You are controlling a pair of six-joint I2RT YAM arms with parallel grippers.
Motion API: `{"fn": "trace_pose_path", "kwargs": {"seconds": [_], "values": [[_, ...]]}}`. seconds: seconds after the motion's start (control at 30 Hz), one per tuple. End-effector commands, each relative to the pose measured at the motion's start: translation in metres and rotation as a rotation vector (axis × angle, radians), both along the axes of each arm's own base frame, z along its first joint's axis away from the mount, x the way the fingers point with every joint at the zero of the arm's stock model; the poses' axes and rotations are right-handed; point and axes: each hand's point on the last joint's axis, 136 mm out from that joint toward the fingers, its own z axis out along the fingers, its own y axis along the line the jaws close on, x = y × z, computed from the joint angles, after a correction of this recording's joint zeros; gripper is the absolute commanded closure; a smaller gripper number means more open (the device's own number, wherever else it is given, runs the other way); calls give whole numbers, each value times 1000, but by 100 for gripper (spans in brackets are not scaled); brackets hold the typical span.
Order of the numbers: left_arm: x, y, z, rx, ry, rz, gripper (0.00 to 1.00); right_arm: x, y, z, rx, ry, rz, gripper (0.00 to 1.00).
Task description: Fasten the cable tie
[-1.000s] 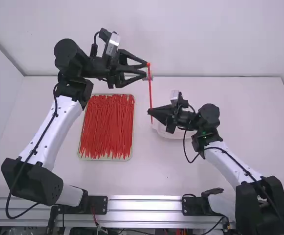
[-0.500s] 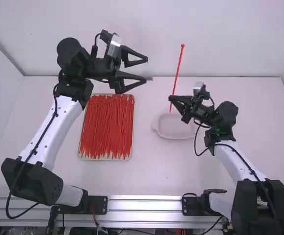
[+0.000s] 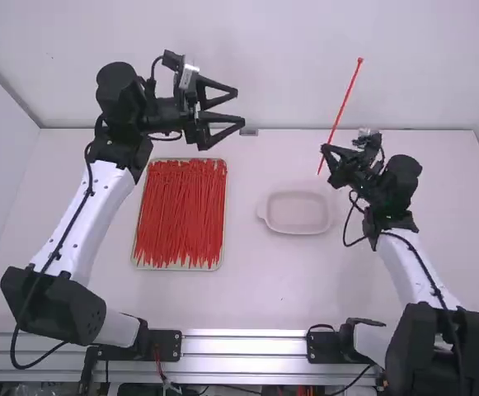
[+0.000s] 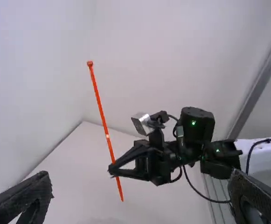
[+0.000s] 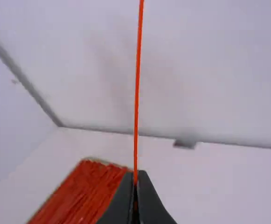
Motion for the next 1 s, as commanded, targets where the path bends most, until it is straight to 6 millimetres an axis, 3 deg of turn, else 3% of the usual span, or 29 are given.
{"fn": "trace_pose_path", "kwargs": {"seconds": [0.0, 0.27, 0.43, 0.77, 0.97], "values": [[-2, 0, 7, 1, -43, 4, 1, 20, -12, 13, -100, -40, -147, 100], [-1, 0, 7, 1, -42, 8, 1, 30, -16, -4, -252, 57, -432, 100], [14, 3, 2, 1, 5, 92, 1, 25, -16, -10, -340, 75, -587, 100], [40, 14, -8, -15, 133, 252, 1, -7, 4, -7, -544, 38, -803, 100], [40, 1, -16, 3, 164, 273, 1, -34, 21, 6, -651, -22, -902, 100]]}}
